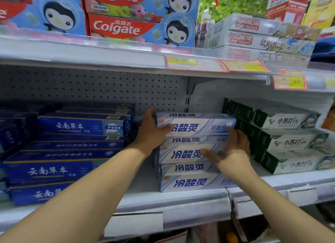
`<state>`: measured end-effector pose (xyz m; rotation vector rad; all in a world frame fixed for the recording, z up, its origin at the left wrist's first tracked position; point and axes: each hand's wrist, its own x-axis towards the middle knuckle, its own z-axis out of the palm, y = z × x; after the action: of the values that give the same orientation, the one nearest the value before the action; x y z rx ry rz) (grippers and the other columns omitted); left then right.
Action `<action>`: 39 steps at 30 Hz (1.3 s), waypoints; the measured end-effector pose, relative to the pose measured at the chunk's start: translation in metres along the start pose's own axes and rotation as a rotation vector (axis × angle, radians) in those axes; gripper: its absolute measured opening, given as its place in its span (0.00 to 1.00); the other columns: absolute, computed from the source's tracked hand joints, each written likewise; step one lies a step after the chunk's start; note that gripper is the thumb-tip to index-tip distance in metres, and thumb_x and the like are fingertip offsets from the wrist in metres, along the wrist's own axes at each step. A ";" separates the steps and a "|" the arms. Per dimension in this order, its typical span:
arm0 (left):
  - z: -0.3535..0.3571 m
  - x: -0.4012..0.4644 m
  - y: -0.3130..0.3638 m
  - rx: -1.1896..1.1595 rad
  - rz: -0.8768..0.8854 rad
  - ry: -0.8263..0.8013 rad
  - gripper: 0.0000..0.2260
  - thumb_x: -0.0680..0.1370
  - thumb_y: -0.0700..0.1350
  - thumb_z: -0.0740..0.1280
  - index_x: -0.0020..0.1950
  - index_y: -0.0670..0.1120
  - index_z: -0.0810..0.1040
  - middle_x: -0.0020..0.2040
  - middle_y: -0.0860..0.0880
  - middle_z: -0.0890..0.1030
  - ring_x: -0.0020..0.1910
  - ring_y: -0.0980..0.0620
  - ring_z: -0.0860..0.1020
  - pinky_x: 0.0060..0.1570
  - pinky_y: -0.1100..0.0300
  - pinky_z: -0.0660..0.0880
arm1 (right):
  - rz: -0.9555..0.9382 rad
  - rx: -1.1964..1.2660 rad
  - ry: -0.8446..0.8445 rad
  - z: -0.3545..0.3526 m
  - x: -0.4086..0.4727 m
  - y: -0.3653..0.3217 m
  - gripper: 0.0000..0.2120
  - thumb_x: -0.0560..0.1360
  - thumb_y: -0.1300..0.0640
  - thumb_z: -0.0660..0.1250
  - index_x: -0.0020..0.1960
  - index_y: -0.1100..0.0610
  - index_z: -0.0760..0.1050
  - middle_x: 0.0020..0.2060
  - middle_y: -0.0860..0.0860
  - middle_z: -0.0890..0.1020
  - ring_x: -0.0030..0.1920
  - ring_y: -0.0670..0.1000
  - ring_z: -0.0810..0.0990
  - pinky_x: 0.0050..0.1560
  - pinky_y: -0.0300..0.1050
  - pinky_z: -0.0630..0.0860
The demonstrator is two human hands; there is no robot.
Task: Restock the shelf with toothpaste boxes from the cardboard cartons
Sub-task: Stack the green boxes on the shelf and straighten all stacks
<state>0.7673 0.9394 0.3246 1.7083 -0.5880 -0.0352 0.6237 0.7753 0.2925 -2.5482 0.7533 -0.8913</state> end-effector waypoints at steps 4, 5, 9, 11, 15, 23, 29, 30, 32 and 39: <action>0.000 0.007 0.007 0.104 0.078 -0.005 0.23 0.71 0.38 0.73 0.62 0.43 0.70 0.51 0.49 0.74 0.49 0.52 0.75 0.48 0.61 0.72 | -0.067 -0.092 0.055 0.007 -0.002 -0.007 0.62 0.53 0.22 0.53 0.77 0.55 0.43 0.75 0.57 0.47 0.74 0.55 0.45 0.72 0.52 0.45; 0.000 0.007 0.007 0.099 0.087 -0.004 0.22 0.71 0.37 0.74 0.62 0.42 0.70 0.50 0.49 0.75 0.48 0.52 0.75 0.47 0.62 0.72 | -0.059 -0.112 0.036 0.009 0.000 -0.008 0.61 0.53 0.22 0.53 0.77 0.54 0.43 0.75 0.56 0.46 0.75 0.55 0.45 0.73 0.53 0.45; -0.001 0.012 0.009 0.090 0.077 -0.050 0.25 0.71 0.37 0.74 0.64 0.43 0.68 0.51 0.49 0.73 0.50 0.51 0.74 0.51 0.60 0.73 | 0.018 -0.175 -0.020 0.013 0.004 -0.008 0.57 0.60 0.24 0.60 0.77 0.54 0.44 0.75 0.56 0.47 0.75 0.55 0.45 0.74 0.55 0.46; -0.003 0.012 0.010 0.039 0.043 -0.067 0.27 0.71 0.38 0.73 0.67 0.44 0.66 0.52 0.49 0.73 0.51 0.51 0.74 0.53 0.59 0.73 | 0.006 -0.149 0.034 0.015 -0.001 -0.008 0.60 0.54 0.21 0.54 0.76 0.55 0.49 0.75 0.56 0.49 0.75 0.56 0.47 0.74 0.56 0.47; -0.006 0.009 0.007 -0.054 -0.019 -0.057 0.17 0.71 0.37 0.73 0.57 0.43 0.71 0.51 0.48 0.77 0.47 0.52 0.75 0.49 0.59 0.73 | -0.055 -0.091 0.105 0.014 -0.007 -0.016 0.59 0.55 0.23 0.53 0.76 0.56 0.51 0.75 0.57 0.50 0.75 0.56 0.47 0.73 0.55 0.45; -0.011 0.007 0.006 -0.140 -0.057 -0.069 0.19 0.70 0.35 0.73 0.59 0.40 0.73 0.54 0.44 0.80 0.51 0.48 0.78 0.49 0.57 0.75 | 0.000 -0.114 0.008 -0.012 0.040 -0.037 0.38 0.73 0.37 0.62 0.76 0.48 0.51 0.76 0.51 0.44 0.76 0.55 0.41 0.74 0.55 0.41; -0.017 -0.015 -0.011 -0.144 -0.056 -0.156 0.31 0.65 0.38 0.78 0.65 0.45 0.69 0.59 0.49 0.78 0.55 0.52 0.77 0.52 0.59 0.75 | -0.203 -0.186 -0.202 -0.020 0.061 -0.037 0.31 0.74 0.38 0.61 0.74 0.46 0.58 0.74 0.47 0.58 0.75 0.51 0.49 0.72 0.59 0.38; -0.018 -0.018 -0.015 -0.119 -0.067 -0.171 0.36 0.63 0.39 0.79 0.67 0.45 0.67 0.61 0.49 0.77 0.57 0.51 0.77 0.57 0.56 0.74 | -0.214 -0.175 -0.210 -0.021 0.064 -0.037 0.29 0.75 0.39 0.61 0.73 0.46 0.60 0.73 0.48 0.59 0.75 0.52 0.51 0.72 0.59 0.39; -0.020 -0.023 -0.019 -0.043 -0.097 -0.196 0.42 0.61 0.42 0.81 0.70 0.47 0.64 0.64 0.49 0.75 0.61 0.49 0.74 0.63 0.50 0.71 | -0.234 -0.168 -0.232 -0.023 0.069 -0.037 0.27 0.75 0.41 0.62 0.72 0.46 0.62 0.71 0.50 0.62 0.73 0.54 0.55 0.72 0.59 0.42; -0.020 -0.034 -0.021 0.082 -0.132 -0.187 0.40 0.65 0.41 0.78 0.72 0.48 0.62 0.66 0.50 0.73 0.64 0.48 0.72 0.65 0.52 0.69 | -0.274 -0.121 -0.152 -0.037 0.069 -0.035 0.23 0.75 0.45 0.66 0.68 0.49 0.67 0.66 0.52 0.67 0.69 0.55 0.61 0.70 0.53 0.52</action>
<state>0.7518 0.9738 0.2996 1.8344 -0.6208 -0.2707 0.6585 0.7584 0.3690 -2.8363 0.4310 -0.7386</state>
